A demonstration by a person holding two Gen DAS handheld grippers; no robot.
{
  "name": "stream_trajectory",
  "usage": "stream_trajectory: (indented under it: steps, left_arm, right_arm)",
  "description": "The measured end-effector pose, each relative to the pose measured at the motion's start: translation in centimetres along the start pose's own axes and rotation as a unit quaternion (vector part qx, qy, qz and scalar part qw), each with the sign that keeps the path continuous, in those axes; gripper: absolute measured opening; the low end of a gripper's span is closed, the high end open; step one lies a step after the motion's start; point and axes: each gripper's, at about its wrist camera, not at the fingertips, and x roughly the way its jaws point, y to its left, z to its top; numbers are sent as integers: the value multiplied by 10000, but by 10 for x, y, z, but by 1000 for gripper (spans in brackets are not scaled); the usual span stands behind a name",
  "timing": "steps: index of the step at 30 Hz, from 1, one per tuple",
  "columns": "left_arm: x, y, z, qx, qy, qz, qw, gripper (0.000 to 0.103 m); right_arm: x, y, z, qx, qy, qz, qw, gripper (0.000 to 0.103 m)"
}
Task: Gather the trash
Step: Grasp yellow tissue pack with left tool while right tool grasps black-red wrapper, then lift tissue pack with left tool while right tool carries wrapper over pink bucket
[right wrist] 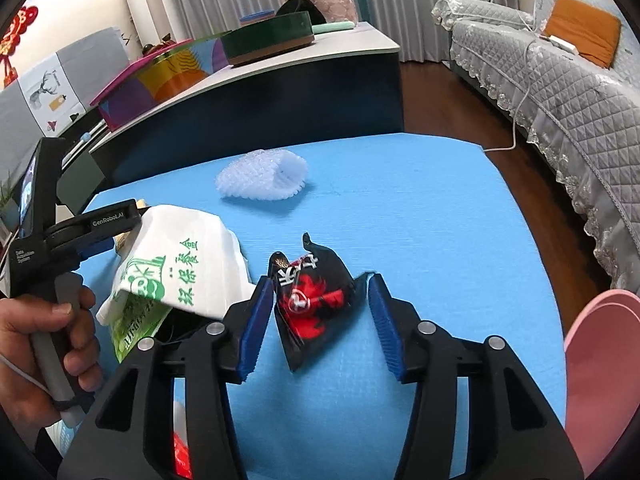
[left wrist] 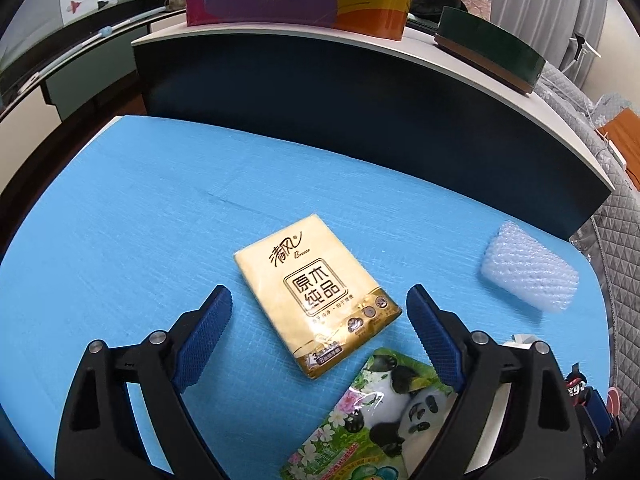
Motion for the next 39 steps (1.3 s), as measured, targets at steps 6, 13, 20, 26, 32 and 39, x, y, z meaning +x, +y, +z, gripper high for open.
stream_trajectory:
  steps: [6, 13, 20, 26, 32, 39]
  left_arm:
    - [10, 1, 2, -41, 90, 73, 9999, 86]
    - [13, -1, 1, 27, 152, 159, 9998, 67]
    - [-3, 2, -1, 33, -15, 221, 9997, 59]
    - [-39, 3, -3, 81, -393, 185, 9990, 58]
    - [-77, -2, -11, 186, -665, -10, 9976, 58]
    - [-125, -11, -24, 470, -998, -273, 9935, 58]
  right_arm:
    - [14, -1, 0, 6, 177, -150, 9997, 46]
    - [14, -1, 0, -42, 139, -197, 9997, 43]
    - [-1, -1, 2, -82, -29, -222, 9997, 43]
    - [-23, 2, 4, -146, -209, -236, 9994, 42]
    - [-54, 5, 2, -237, -424, -277, 9984, 42]
    - [-93, 3, -4, -302, -683, -363, 9965, 42]
